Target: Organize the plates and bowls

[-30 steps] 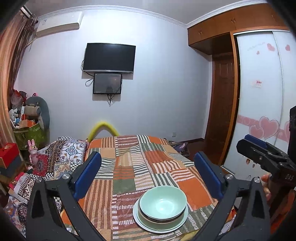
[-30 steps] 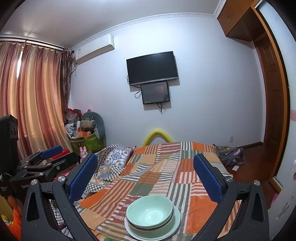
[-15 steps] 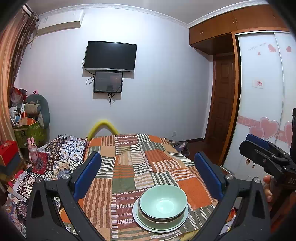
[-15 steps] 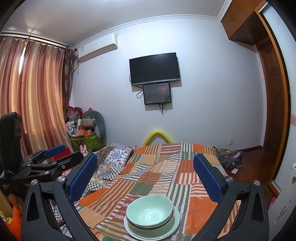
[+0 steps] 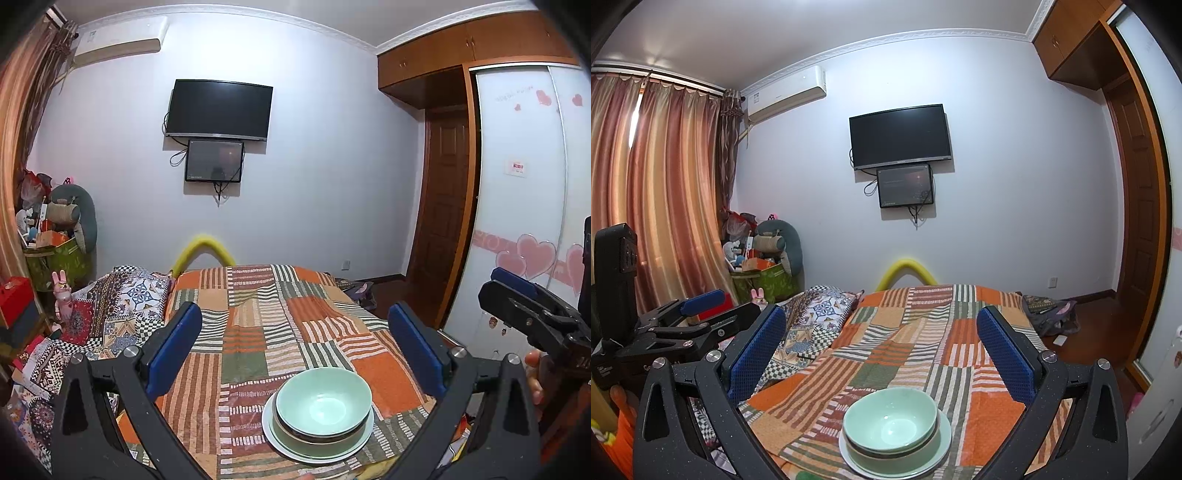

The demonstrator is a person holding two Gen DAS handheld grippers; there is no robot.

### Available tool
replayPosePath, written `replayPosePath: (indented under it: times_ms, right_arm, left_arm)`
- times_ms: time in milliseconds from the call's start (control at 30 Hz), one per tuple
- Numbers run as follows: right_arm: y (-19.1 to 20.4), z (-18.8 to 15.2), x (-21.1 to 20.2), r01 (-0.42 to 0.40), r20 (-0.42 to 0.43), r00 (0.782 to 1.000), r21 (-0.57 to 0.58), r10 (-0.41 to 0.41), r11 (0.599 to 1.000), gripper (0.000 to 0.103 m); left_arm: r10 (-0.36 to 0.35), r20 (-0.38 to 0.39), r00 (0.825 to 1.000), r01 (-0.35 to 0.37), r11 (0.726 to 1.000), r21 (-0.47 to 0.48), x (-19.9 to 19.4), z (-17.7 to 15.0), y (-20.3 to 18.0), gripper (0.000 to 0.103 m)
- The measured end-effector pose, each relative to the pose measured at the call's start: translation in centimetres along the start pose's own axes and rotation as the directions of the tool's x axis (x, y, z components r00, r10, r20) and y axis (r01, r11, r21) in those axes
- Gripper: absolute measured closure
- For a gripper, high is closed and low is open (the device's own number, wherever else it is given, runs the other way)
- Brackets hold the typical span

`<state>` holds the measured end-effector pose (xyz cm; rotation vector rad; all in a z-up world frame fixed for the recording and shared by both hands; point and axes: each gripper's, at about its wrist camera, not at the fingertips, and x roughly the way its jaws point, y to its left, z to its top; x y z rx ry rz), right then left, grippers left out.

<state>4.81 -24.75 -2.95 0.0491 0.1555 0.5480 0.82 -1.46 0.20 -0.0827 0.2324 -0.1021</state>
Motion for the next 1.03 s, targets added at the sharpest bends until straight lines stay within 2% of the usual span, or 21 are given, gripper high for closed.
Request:
replayPosePath:
  times_ms: [433, 1033]
  right_arm:
    - [-0.03, -0.01, -0.17, 0.010, 0.004, 1.000, -0.003, -0.010, 1.000, 0.000]
    - [0.00, -0.06, -0.03, 0.012, -0.008, 1.000, -0.008, -0.012, 1.000, 0.000]
  left_arm:
    - [-0.041, -0.007, 0.999, 0.041, 0.999, 0.003, 0.11, -0.04, -0.08, 0.001]
    - [-0.040, -0.012, 0.999, 0.040, 0.999, -0.002, 0.72, -0.12, -0.24, 0.000]
